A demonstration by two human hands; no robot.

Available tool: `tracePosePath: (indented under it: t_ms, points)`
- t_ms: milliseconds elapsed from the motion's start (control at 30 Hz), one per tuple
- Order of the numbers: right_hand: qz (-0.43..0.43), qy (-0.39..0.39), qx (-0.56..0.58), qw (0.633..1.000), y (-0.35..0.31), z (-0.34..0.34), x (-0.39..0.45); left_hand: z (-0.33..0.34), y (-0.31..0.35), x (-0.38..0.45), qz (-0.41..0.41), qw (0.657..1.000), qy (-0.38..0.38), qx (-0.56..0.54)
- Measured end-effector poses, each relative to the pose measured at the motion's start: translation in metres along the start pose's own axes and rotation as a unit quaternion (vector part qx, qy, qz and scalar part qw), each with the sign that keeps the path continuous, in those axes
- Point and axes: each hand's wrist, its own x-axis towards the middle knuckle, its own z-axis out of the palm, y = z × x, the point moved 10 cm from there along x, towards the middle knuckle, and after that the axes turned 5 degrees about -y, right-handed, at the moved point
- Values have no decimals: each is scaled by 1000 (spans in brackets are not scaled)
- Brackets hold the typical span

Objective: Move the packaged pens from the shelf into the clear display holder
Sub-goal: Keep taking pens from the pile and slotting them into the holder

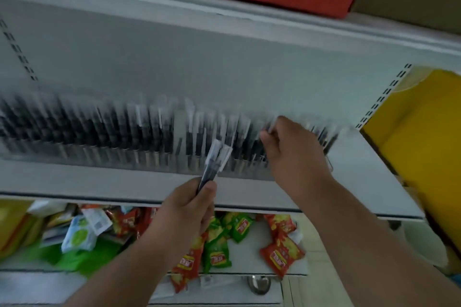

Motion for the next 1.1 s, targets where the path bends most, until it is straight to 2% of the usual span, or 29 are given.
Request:
tracePosePath:
  t_ms: [67,267,367,433,500,567,633,733,800,933,1100]
  points:
    - [-4,-33,-9,999,2,18,0,3,3,2,2,1000,8,-12]
    - [31,-7,35,999,16,19,-9,13,3,6,-2,998,4,-56]
    - [54,3,166,985,15,10,-24,16,13,11,16,999,-3,-43]
    - [46,-36,254,965,4,15,-28,26,21,16,33,999,-30,-20]
    - [38,-54,293,954,-3,16,-31,41,28,17,51,997,-63,17]
    - [52,-30,334,941,0,9,-32,46,30,17,60,994,-69,56]
    - [82,34,363,928,18,-10,-34,39,30,17,56,995,-47,73]
    - [78,152,320,932,43,-49,-32,20,21,15,31,997,-1,64]
    - [47,192,261,945,44,-65,-30,14,19,14,21,998,4,63]
    - [24,146,142,979,26,-51,-21,17,23,10,31,998,-14,61]
    - [12,111,59,992,13,-41,-10,9,18,9,24,999,2,41]
